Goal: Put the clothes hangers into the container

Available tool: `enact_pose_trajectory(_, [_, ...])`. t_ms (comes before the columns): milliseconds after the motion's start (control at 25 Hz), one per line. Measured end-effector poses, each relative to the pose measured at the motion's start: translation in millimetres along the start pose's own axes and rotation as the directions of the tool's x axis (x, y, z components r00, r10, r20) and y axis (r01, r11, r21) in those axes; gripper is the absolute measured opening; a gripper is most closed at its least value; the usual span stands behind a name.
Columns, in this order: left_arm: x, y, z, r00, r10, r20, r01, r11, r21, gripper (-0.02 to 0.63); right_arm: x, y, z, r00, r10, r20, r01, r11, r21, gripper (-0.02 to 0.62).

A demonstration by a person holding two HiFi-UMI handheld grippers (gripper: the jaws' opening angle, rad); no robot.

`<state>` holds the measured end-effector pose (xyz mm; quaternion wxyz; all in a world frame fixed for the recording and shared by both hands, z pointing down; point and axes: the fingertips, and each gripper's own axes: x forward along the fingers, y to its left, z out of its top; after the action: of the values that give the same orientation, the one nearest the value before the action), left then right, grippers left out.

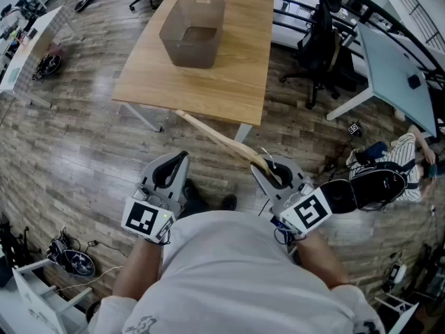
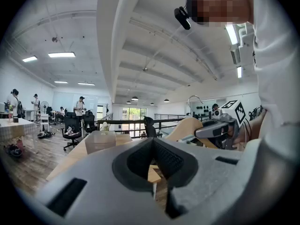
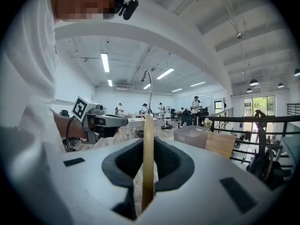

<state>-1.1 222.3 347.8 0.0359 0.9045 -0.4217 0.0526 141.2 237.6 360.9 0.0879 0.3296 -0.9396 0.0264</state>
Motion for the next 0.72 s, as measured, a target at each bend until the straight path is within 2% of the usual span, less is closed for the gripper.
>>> enact_pose_trajectory(240, [1, 3, 3, 1.0, 0.004, -0.007, -0.004, 1.0, 0.004, 0.006, 2, -5, 3, 1.0, 0.005, -0.002, -0.005, 1.0, -0.006, 0.061])
enact_pose_trajectory(720, [6, 38, 4, 1.0, -0.003, -0.008, 0.003, 1.0, -0.001, 0.006, 37, -12, 12, 1.0, -0.001, -0.001, 0.001, 1.0, -0.012, 0.061])
